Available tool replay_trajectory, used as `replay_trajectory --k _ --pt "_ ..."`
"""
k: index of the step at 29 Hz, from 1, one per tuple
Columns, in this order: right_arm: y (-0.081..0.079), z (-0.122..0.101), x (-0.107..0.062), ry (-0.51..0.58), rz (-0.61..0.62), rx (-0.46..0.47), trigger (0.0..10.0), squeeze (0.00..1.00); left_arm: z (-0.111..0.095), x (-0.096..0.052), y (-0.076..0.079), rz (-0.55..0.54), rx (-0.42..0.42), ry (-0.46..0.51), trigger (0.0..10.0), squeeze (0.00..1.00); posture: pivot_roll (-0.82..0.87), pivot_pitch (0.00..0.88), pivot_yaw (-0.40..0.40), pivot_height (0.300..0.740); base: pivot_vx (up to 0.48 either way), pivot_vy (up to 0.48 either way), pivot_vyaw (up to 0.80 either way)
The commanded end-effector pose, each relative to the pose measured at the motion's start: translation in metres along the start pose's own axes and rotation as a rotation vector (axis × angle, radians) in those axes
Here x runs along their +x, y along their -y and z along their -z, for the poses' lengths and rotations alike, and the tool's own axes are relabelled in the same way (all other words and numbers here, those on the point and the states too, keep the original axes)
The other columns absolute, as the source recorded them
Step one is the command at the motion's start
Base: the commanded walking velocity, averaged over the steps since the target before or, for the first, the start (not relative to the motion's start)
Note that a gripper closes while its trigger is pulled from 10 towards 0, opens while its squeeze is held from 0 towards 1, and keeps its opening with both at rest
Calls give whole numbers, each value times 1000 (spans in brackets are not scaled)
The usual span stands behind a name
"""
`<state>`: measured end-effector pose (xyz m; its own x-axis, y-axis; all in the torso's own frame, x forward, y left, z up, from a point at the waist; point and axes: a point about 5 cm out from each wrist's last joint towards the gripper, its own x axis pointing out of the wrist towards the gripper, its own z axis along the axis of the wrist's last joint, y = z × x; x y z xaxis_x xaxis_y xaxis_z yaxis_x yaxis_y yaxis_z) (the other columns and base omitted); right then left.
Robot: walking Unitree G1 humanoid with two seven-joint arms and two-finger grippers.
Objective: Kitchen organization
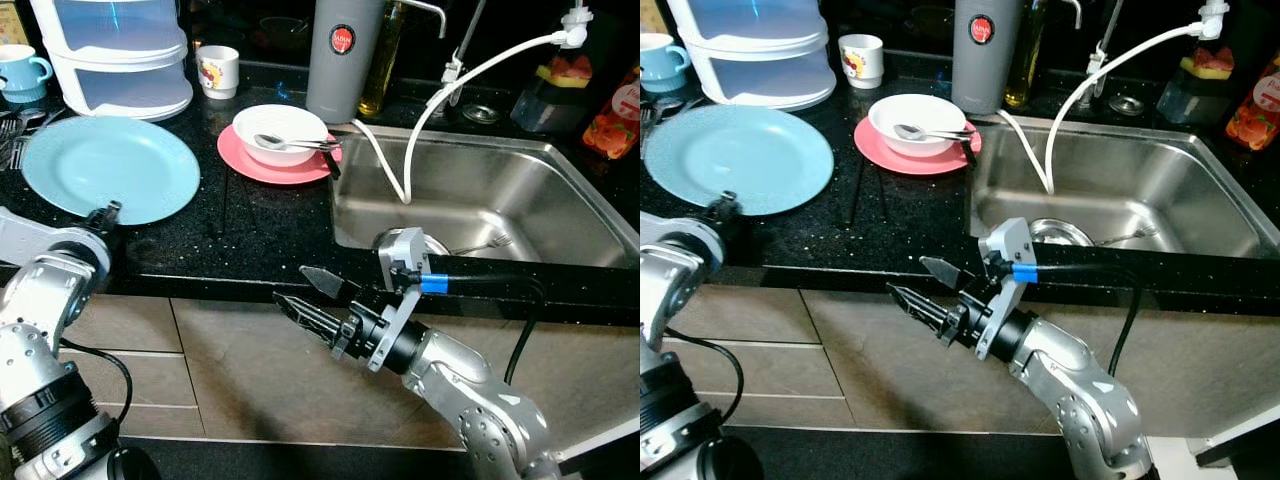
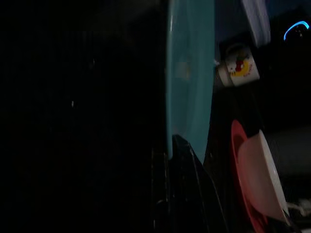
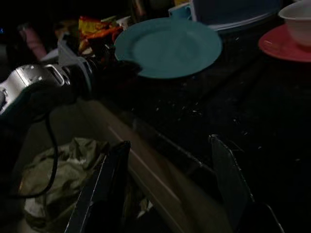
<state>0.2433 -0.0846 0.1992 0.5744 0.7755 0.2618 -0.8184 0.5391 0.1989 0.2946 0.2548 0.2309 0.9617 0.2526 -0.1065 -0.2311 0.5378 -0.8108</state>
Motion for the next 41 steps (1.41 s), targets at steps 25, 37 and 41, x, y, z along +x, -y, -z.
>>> replay_trajectory --k 25,37,41 --pt "63 -2 -41 289 649 318 10000 0 32 -66 96 887 80 -104 902 0 102 29 -8 740 0 0 -243" --pt "59 -9 -39 311 621 281 10000 0 39 -61 104 930 96 -153 10000 0 94 29 -2 740 0 0 -800" --pt "56 -10 -35 292 581 255 10000 0 43 -61 106 944 111 -169 10000 0 92 29 -7 740 0 0 -800"
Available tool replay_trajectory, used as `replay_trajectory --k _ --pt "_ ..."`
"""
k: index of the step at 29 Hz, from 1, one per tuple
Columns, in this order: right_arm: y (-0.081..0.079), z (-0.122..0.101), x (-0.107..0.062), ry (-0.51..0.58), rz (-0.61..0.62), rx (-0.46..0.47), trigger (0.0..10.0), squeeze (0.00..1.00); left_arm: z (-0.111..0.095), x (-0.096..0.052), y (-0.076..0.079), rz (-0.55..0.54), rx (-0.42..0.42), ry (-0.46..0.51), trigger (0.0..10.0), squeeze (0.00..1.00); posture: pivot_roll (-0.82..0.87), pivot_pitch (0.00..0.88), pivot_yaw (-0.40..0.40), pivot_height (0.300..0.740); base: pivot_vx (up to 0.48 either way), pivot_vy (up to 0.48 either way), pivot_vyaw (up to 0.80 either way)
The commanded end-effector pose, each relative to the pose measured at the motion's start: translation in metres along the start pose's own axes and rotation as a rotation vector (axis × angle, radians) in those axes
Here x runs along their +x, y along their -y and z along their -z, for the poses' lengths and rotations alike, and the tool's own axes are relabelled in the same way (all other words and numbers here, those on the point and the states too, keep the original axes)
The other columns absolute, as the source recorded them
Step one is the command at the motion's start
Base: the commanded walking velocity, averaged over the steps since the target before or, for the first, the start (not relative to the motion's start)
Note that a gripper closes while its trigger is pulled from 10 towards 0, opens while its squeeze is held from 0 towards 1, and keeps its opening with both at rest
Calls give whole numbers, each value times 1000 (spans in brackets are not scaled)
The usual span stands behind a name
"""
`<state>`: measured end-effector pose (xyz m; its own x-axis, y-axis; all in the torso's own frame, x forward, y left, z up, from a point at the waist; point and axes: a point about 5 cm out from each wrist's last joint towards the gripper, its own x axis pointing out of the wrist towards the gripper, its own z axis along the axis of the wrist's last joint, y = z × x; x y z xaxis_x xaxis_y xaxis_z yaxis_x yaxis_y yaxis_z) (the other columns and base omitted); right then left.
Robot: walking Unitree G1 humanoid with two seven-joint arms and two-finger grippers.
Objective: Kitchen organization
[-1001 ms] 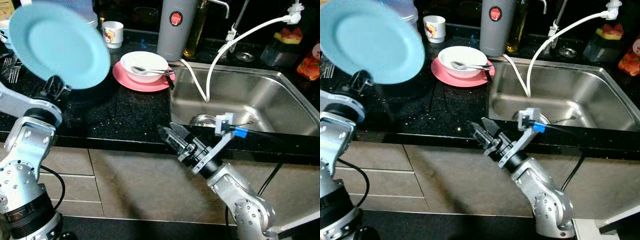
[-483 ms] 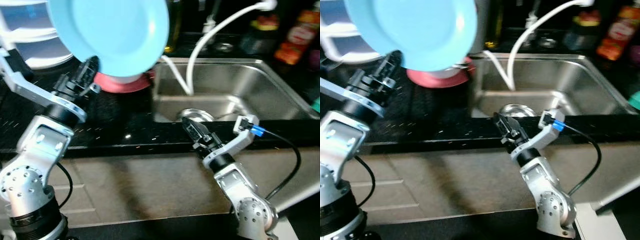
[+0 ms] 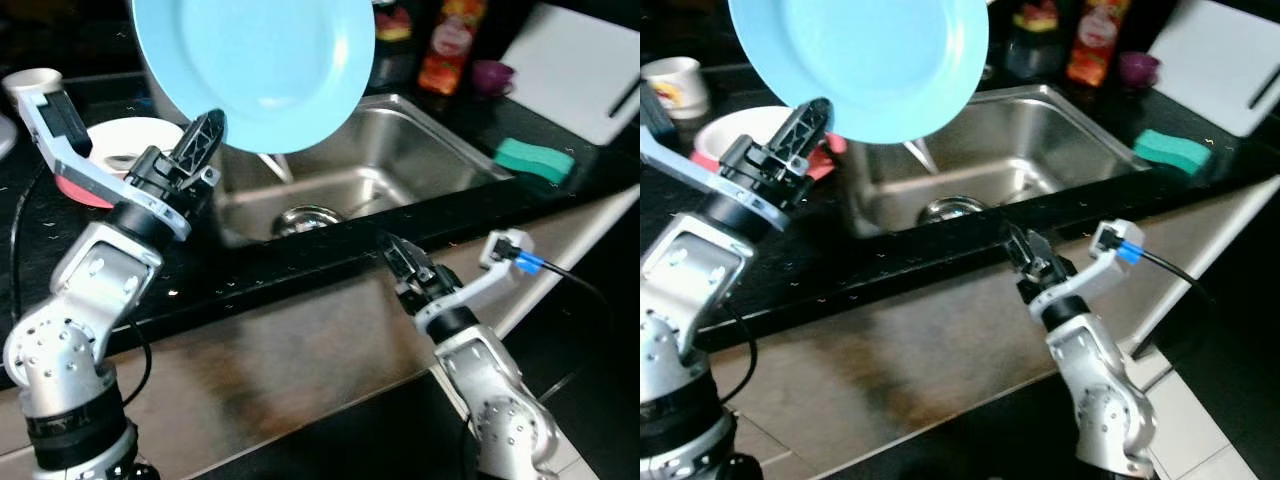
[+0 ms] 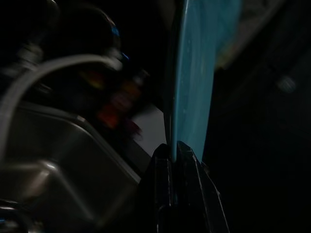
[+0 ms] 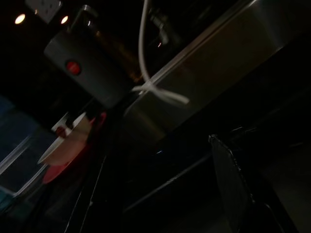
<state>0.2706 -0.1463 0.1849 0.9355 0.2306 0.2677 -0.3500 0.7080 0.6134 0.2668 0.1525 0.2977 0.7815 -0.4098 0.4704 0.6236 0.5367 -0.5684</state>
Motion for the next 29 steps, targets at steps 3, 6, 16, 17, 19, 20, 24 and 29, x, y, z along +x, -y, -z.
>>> replay_trajectory --k 3,6,16,17,19,20,24,29 --pt "-14 2 0 -28 -93 -82 10000 0 10 10 4 36 97 -83 10000 0 88 27 -12 740 0 0 -800" --pt "-21 4 0 -50 -152 -119 10000 0 13 16 0 8 207 -135 10000 0 83 27 -12 740 0 0 -396" --pt "-27 7 0 -76 -204 -168 10000 0 15 27 -12 -73 421 -192 10000 0 78 26 -12 740 0 0 0" --pt "-27 7 0 -76 -204 -168 10000 0 15 27 -12 -73 421 -192 10000 0 78 26 -12 740 0 0 0" --pt "-30 8 -1 -88 -229 -188 10000 0 12 34 -22 -139 540 -194 10000 0 73 27 -13 740 0 0 0" --pt "-33 10 -1 -99 -252 -206 10000 0 9 43 -30 -177 682 -194 10000 0 66 30 -15 740 0 0 0" --pt "-36 11 -2 -113 -271 -224 10000 0 10 56 -32 -168 880 -211 10000 0 51 36 -7 740 0 0 0" --pt "-40 10 -8 -130 -273 -268 10000 0 24 81 -35 -44 1272 -287 10000 0 18 71 5 740 0 0 0"
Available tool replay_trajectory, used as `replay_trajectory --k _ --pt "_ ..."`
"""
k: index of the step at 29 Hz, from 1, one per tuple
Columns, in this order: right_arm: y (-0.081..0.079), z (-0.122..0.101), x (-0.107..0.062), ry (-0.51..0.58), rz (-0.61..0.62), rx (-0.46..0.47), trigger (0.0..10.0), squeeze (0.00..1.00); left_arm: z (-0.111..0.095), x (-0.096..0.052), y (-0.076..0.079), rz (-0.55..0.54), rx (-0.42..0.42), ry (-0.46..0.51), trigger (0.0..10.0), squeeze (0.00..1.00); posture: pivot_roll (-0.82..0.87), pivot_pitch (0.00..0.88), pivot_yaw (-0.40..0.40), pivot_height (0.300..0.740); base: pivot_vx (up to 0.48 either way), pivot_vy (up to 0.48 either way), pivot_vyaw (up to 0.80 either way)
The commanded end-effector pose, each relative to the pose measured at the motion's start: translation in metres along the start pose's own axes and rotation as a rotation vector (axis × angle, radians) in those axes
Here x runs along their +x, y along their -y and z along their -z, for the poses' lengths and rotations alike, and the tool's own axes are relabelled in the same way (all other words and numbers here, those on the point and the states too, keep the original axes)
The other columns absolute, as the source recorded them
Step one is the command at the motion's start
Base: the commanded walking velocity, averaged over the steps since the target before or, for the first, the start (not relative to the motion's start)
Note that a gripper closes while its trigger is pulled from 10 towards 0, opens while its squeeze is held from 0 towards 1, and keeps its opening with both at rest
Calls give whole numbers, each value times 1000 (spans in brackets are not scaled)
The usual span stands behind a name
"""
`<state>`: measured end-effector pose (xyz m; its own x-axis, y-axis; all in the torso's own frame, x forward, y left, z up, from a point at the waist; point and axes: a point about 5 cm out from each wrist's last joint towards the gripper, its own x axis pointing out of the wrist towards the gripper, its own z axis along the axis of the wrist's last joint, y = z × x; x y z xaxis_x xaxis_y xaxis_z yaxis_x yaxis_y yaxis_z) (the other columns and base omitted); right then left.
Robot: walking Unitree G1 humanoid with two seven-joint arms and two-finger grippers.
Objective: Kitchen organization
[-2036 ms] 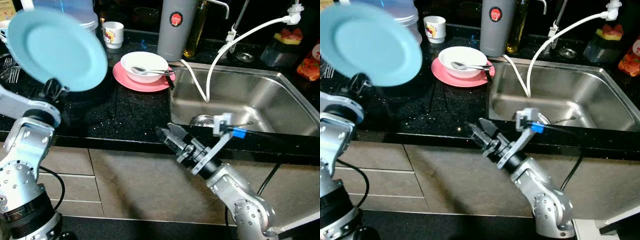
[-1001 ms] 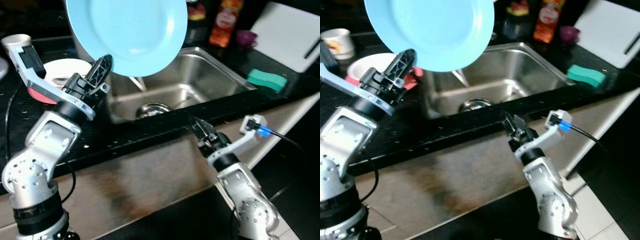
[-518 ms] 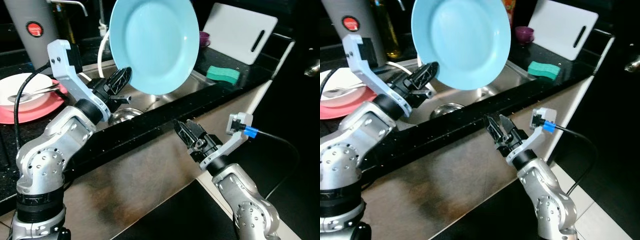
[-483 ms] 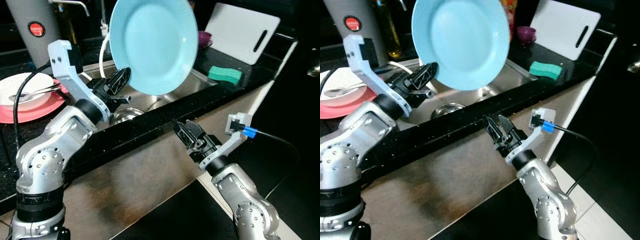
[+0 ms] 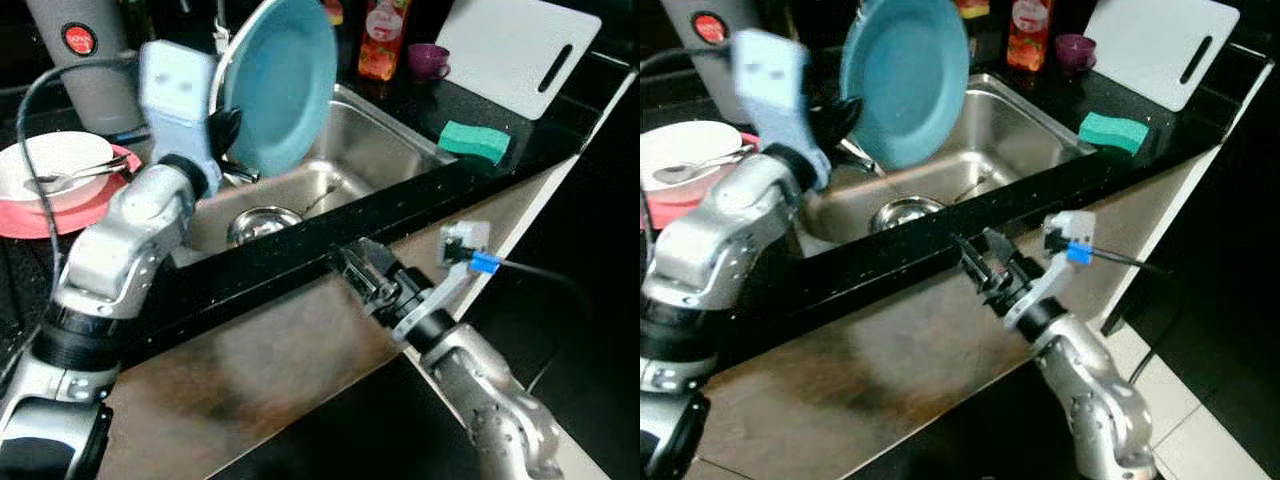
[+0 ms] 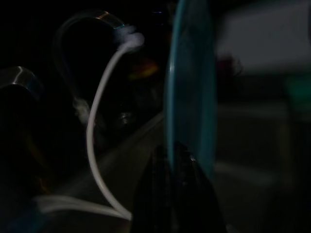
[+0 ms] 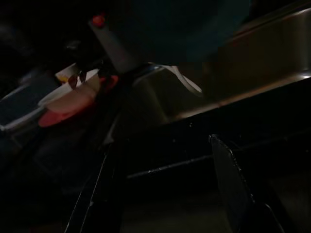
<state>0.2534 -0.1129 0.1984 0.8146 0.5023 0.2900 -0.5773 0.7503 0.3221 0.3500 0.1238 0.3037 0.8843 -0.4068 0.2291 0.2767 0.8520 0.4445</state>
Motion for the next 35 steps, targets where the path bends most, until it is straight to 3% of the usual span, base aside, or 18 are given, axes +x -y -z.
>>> replay_trajectory --k 1,9,12,17,18,20,21,33,35 --pt "-4 -3 -4 -5 -1 -19 10000 0 8 6 5 54 155 -7 10000 0 13 79 6 740 0 0 0" --pt "-9 -5 -10 -17 -1 -35 10000 0 37 13 15 193 262 -112 10000 0 -5 107 12 740 0 0 0" --pt "-11 -6 -12 -22 0 -40 10000 0 51 17 11 195 293 -177 10000 0 -11 121 11 740 0 0 0" --pt "-12 -6 -13 -29 -1 -45 10000 0 57 22 5 182 305 -200 10000 0 -10 120 9 740 0 0 0" --pt "-13 -6 -13 -31 -1 -46 10000 0 56 23 4 180 303 -193 10000 467 -10 118 9 740 0 0 0" --pt "-13 -6 -13 -31 -1 -46 10000 0 56 23 4 180 303 -193 10000 467 -10 118 9 740 0 0 0" --pt "-13 -6 -13 -32 -1 -46 10000 0 56 24 3 177 299 -189 10000 1000 -8 116 10 740 0 0 0" --pt "-11 -6 -10 -27 -1 -54 10000 0 39 29 -13 130 270 -135 10000 1000 2 90 10 740 0 0 0" --pt "-10 -5 -7 -27 -4 -54 10000 0 20 27 -23 84 173 -50 10000 1000 10 73 6 740 0 0 0"
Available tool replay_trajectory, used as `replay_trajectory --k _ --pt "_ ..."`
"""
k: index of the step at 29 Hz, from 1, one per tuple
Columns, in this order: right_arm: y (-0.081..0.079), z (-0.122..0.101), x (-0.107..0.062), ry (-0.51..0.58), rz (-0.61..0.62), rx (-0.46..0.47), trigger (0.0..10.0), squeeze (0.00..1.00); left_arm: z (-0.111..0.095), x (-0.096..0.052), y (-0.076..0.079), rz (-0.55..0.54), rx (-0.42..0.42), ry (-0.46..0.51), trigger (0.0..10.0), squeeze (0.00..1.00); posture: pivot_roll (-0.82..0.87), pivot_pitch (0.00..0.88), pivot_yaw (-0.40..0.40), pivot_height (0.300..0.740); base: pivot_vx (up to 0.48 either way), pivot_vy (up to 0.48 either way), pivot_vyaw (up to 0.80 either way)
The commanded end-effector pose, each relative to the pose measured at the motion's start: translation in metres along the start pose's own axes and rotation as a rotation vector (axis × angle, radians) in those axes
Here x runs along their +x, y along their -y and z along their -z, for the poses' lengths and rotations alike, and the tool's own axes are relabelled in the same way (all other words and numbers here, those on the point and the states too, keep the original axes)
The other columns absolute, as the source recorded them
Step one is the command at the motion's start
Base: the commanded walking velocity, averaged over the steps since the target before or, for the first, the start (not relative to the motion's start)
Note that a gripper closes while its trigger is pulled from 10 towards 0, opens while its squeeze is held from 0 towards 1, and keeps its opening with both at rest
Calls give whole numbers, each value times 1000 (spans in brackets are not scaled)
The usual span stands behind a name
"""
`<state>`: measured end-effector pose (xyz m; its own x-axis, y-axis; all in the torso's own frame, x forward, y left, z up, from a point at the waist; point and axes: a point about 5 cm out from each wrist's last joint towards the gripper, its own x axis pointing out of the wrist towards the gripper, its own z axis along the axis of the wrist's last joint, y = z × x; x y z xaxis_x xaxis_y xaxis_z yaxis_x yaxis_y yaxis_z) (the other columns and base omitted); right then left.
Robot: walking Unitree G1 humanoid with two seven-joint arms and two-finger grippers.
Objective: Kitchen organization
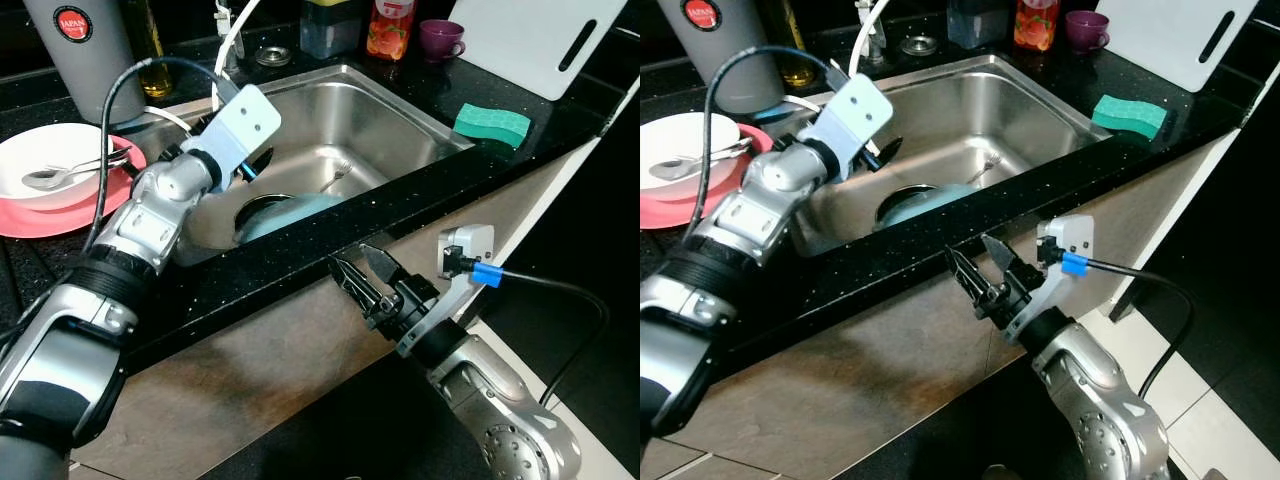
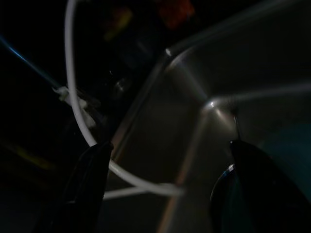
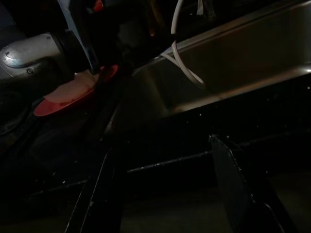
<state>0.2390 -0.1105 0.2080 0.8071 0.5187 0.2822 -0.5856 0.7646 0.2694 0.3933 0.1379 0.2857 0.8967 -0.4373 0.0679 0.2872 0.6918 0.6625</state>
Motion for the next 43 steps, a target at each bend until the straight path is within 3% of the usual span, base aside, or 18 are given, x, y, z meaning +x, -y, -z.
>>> replay_trajectory --k 1,4,5,6,8,9,12,15,19,20,21,27,29,30,32,34,37,43 --pt "3 4 2 -13 7 -1 10000 0 -23 -8 -17 -51 -157 126 10000 1000 14 70 4 740 0 0 0" --pt "3 5 2 -14 6 -1 10000 0 -28 -11 -21 -61 -211 161 10000 1000 14 70 4 740 0 0 0" --pt "4 6 3 -15 2 1 10000 0 -39 -19 -20 -32 -378 250 10000 1000 22 58 -2 740 0 0 0" --pt "4 6 3 -15 2 1 10000 0 -39 -19 -20 -32 -378 250 10000 1000 22 58 -2 740 0 0 0" --pt "6 7 5 -19 -2 4 10000 0 -52 -32 -16 30 -587 367 10000 1000 27 54 -7 740 0 0 0" --pt "6 7 5 -19 -2 4 10000 0 -52 -32 -16 30 -587 367 10000 1000 27 54 -7 740 0 0 0" --pt "7 9 6 -23 -7 6 10000 0 -63 -55 0 169 -797 507 10000 1000 40 39 -15 740 0 0 0" --pt "8 10 7 -25 -10 6 10000 0 -66 -62 6 214 -836 541 10000 1000 43 33 -17 740 0 0 0" --pt "10 13 10 -33 -27 9 10000 0 -62 -87 15 234 -958 571 10000 988 57 14 -21 740 0 0 0" --pt "10 13 11 -34 -29 9 10000 0 -61 -90 15 228 -972 563 10000 988 57 14 -21 740 0 0 0" --pt "11 14 11 -35 -29 12 10000 0 -57 -95 17 209 -982 538 10000 0 69 5 -26 740 0 0 0" --pt "16 16 16 -38 -27 22 10000 0 -37 -108 19 21 -979 370 10000 0 94 0 -42 740 0 0 0" --pt "18 17 19 -43 -28 26 10000 0 -16 -109 13 -174 -899 203 10000 0 108 0 -50 740 0 0 0" --pt "18 17 19 -43 -28 26 10000 0 -16 -109 13 -174 -899 203 10000 0 108 0 -50 740 0 0 0" --pt "19 18 21 -45 -33 27 10000 0 -2 -114 10 -327 -838 81 10000 0 112 0 -52 740 0 0 0" --pt "19 18 22 -46 -35 27 10000 0 3 -119 13 -403 -849 28 10000 0 112 0 -52 740 0 0 0" --pt "19 19 22 -49 -37 29 10000 0 3 -128 26 -477 -893 -34 10000 0 115 3 -51 740 0 0 0" --pt "19 20 24 -61 -56 35 10000 0 -8 -140 47 -492 -900 -64 10000 0 138 16 -61 740 0 0 0"
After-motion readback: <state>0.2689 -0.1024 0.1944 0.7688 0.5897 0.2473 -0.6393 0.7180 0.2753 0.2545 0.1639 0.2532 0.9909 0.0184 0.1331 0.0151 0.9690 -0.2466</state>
